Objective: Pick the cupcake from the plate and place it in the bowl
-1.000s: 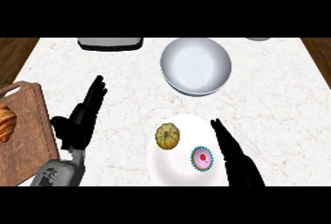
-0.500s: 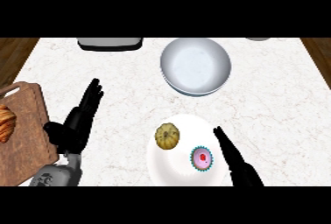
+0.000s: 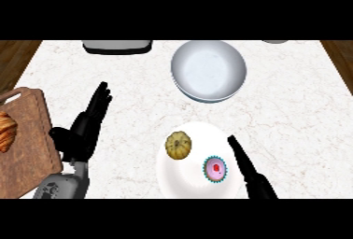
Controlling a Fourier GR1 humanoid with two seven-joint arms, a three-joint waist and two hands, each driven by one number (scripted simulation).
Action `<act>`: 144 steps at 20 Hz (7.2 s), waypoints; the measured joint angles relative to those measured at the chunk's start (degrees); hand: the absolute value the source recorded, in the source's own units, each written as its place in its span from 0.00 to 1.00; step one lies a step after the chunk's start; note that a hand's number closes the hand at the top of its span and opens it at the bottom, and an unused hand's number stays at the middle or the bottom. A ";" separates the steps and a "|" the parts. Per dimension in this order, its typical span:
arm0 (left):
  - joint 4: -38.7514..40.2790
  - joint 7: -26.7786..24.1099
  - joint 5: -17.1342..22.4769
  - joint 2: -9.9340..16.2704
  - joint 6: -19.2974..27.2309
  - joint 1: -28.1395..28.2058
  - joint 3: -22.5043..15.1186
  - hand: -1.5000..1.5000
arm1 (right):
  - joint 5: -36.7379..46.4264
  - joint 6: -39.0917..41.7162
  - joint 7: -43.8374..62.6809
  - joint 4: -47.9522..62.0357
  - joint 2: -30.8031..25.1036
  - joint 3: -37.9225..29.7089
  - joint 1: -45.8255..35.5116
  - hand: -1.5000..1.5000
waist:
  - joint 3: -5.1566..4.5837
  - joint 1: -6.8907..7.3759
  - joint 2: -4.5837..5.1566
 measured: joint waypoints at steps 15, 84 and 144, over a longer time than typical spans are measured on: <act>0.72 -0.44 -3.12 -2.94 -0.97 0.01 1.18 0.50 | -3.34 -4.26 -9.97 13.97 3.36 -2.47 -1.03 0.00 | -0.01 0.02 0.02; 0.33 1.46 -4.64 -4.68 -3.98 -1.78 3.73 0.50 | 0.57 -25.65 29.74 64.45 6.67 2.63 -97.23 1.00 | -0.08 1.41 0.08; 1.16 0.48 -5.51 -5.10 -3.97 -1.60 5.47 0.50 | -25.04 -14.61 -23.34 54.30 -4.19 -32.26 -54.36 0.00 | 0.00 -0.32 -0.13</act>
